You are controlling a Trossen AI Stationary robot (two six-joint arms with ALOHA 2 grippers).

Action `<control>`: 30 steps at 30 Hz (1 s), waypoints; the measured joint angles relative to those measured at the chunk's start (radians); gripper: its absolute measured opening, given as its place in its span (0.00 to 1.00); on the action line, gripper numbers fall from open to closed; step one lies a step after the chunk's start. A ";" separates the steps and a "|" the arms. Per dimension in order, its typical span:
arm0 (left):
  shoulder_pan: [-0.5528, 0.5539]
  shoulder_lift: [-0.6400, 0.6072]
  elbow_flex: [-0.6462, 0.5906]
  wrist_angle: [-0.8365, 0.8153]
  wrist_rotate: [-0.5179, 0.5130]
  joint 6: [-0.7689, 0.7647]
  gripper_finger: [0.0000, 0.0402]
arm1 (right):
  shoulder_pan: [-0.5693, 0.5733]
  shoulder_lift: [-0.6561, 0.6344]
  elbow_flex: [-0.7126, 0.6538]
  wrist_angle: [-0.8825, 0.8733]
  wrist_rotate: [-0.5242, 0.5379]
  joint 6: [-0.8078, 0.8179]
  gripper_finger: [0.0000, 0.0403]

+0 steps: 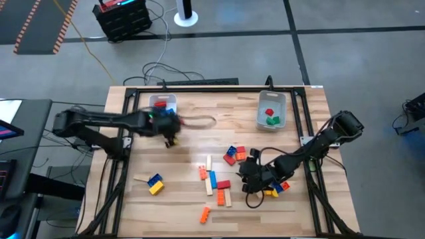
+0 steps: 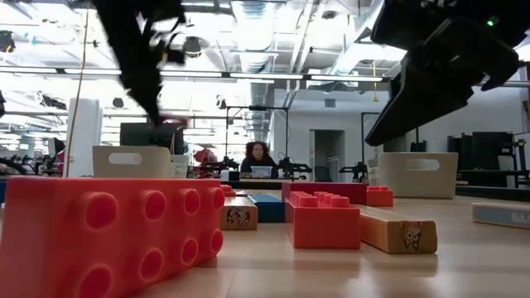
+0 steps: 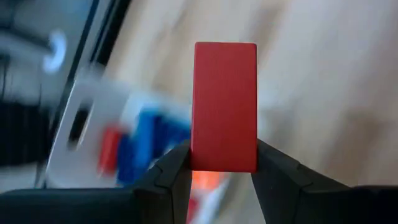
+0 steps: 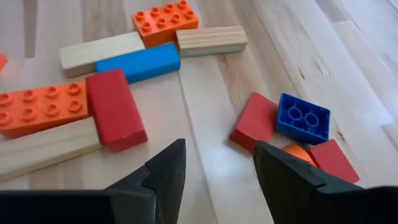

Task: Sort blocks by size
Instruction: Put the large red block into the white bin, then put the large orange game piece into the white bin

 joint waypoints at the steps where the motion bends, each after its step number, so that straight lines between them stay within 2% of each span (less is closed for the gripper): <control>1: 0.052 -0.034 -0.043 0.007 0.000 -0.009 0.34 | 0.003 0.000 0.000 0.000 0.000 -0.001 0.53; 4: 0.186 -0.122 -0.151 0.051 0.018 -0.049 0.36 | 0.006 0.000 0.000 0.012 0.004 -0.018 0.53; 8: 0.290 -0.184 -0.212 0.091 0.094 -0.041 0.44 | 0.002 0.000 0.000 0.023 0.017 -0.035 0.53; 12: 0.317 -0.194 -0.206 0.091 0.118 -0.017 0.52 | -0.009 0.000 -0.001 0.050 0.017 -0.053 0.53; 15: 0.305 -0.194 -0.176 0.093 0.131 0.012 0.54 | -0.011 0.000 -0.001 0.050 0.018 -0.056 0.53; 21: 0.178 -0.209 -0.123 0.218 0.288 0.048 0.54 | -0.011 0.000 -0.001 0.050 0.017 -0.064 0.53; 25: 0.025 -0.169 -0.123 0.328 0.303 0.031 0.54 | -0.011 0.000 -0.001 0.050 0.017 -0.069 0.53; 30: -0.165 -0.027 -0.123 0.433 0.306 0.030 0.54 | -0.011 0.000 -0.001 0.062 0.017 -0.072 0.53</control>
